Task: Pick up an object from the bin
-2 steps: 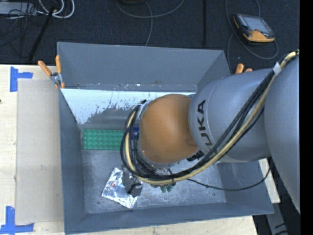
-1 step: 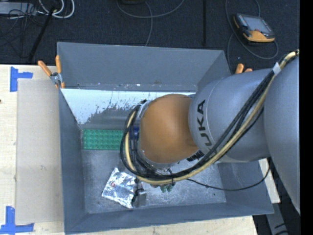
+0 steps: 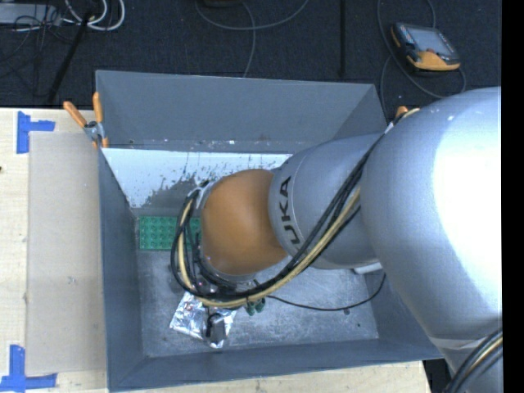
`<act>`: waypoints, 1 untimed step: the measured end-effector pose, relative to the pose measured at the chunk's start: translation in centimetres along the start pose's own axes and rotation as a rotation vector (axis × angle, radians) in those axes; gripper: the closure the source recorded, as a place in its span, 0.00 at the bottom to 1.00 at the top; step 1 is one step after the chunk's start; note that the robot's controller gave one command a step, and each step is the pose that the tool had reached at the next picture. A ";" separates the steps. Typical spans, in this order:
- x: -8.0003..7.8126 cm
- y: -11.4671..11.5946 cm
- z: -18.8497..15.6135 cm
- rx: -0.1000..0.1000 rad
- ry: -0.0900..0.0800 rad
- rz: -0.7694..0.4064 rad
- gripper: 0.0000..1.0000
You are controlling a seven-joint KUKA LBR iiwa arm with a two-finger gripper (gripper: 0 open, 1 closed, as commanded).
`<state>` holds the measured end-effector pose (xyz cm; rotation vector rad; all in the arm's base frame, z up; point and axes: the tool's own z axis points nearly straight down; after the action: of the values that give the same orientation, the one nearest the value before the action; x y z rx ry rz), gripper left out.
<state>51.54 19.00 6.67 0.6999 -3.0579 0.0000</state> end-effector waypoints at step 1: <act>-0.1 -0.1 -0.3 0.000 -0.005 0.005 1.00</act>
Offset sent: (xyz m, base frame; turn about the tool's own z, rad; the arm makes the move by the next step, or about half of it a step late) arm 0.0000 0.0000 0.0000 0.0000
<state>51.66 18.93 6.95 0.6927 -3.0642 -0.0014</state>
